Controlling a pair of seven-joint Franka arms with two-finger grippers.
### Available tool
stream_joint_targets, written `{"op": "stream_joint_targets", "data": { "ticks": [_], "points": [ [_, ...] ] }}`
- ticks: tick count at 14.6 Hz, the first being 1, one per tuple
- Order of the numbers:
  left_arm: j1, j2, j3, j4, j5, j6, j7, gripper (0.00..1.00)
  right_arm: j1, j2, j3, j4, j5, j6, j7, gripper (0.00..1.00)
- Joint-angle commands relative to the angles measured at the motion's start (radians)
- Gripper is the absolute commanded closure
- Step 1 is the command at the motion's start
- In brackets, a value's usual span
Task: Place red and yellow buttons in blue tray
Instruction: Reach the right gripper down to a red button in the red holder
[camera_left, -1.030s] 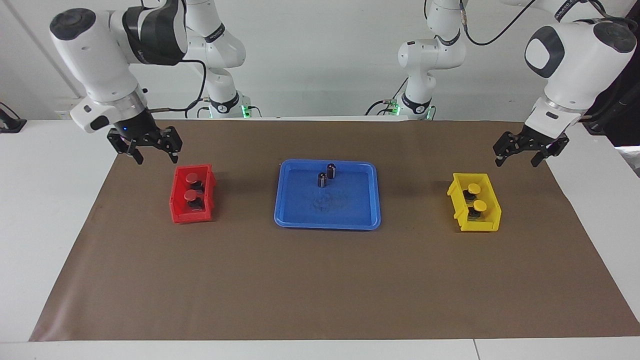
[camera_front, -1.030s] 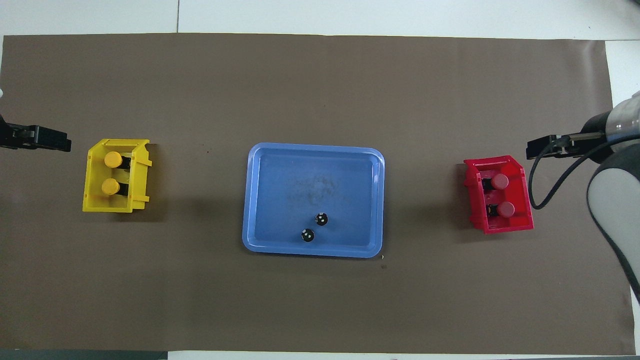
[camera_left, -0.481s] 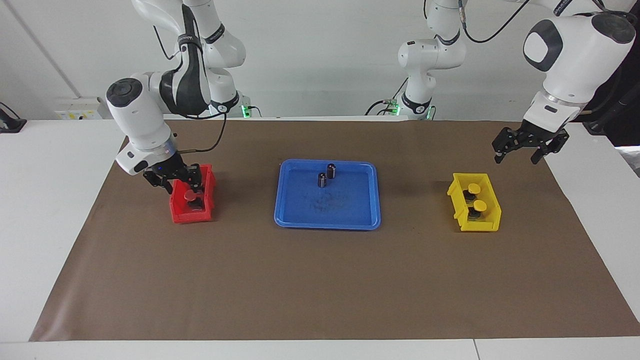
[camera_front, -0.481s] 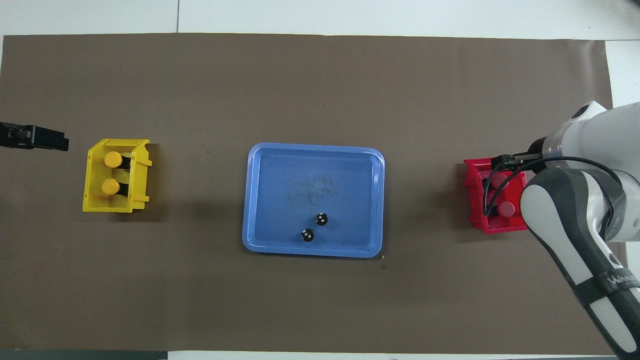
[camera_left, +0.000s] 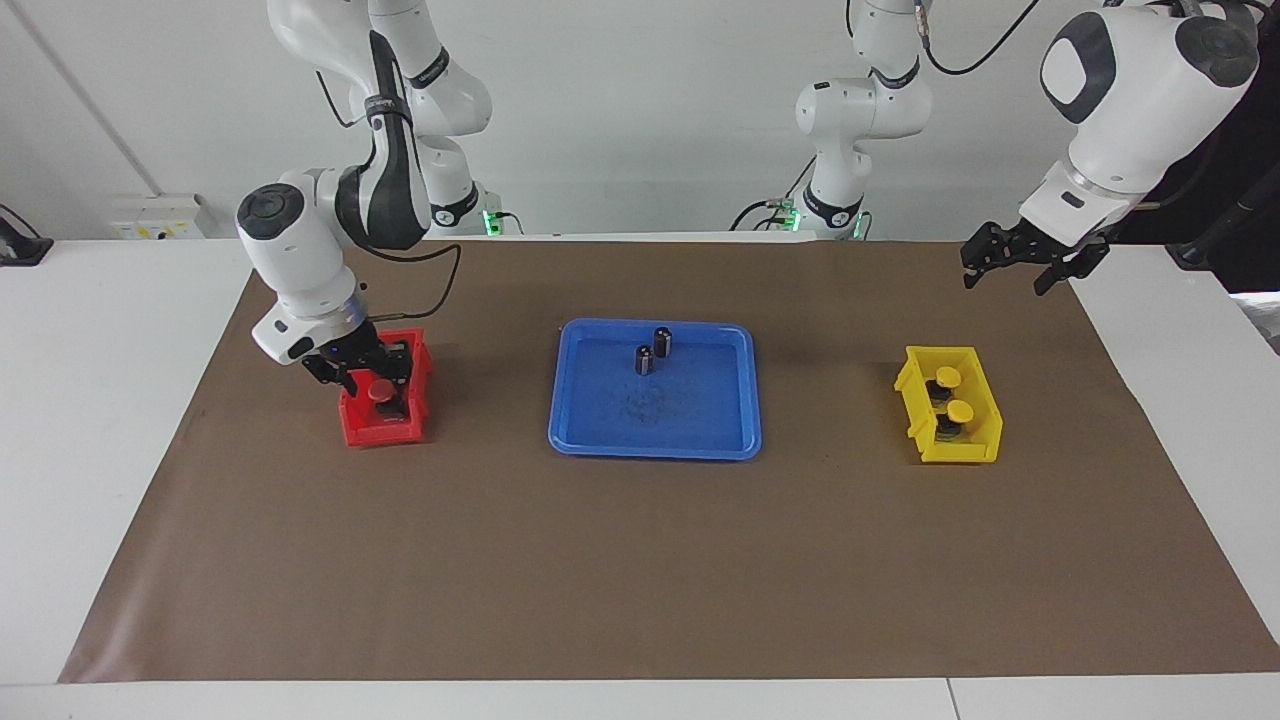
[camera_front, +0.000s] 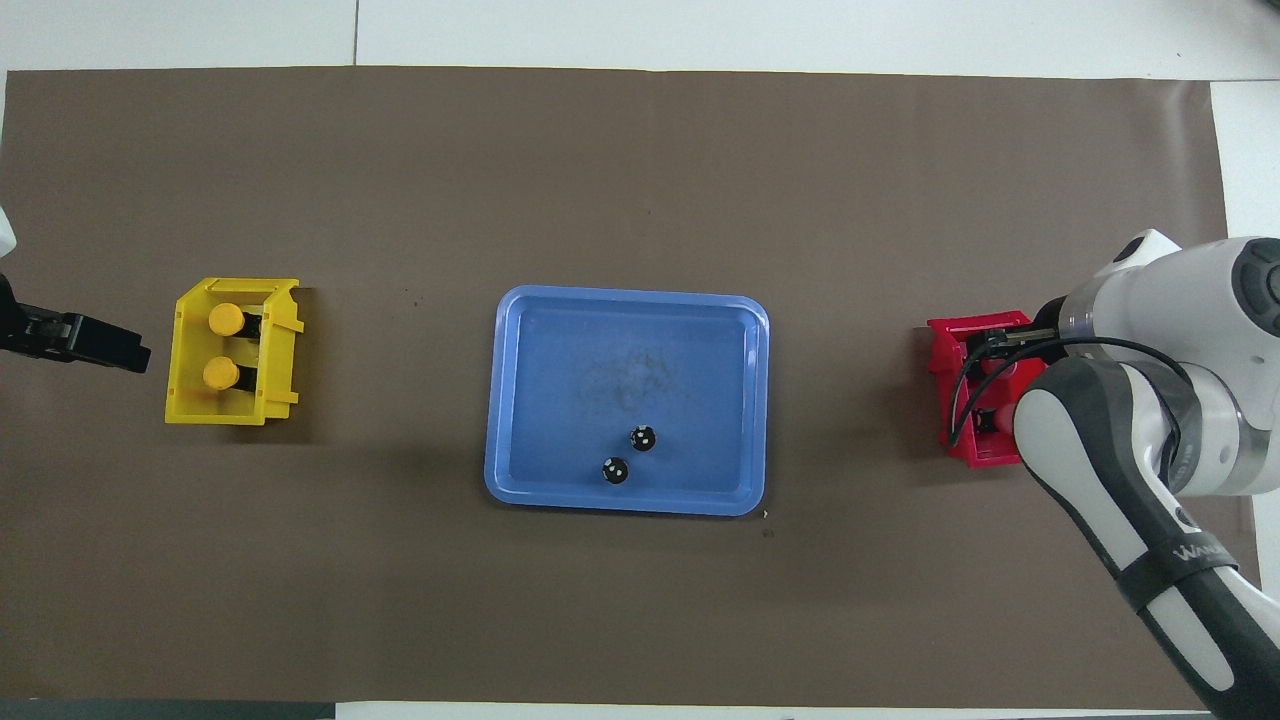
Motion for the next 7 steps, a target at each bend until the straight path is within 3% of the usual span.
{"op": "stream_joint_targets", "data": {
  "ticks": [1, 7],
  "points": [
    [0.009, -0.013, 0.012, 0.002, -0.026, -0.021, 0.036, 0.00, -0.020, -0.013, 0.004, -0.037, 0.015, 0.039, -0.049, 0.30],
    [0.003, -0.017, 0.003, -0.015, -0.037, 0.002, -0.075, 0.00, -0.023, 0.041, 0.006, -0.043, 0.013, 0.086, -0.049, 0.33]
  ]
}}
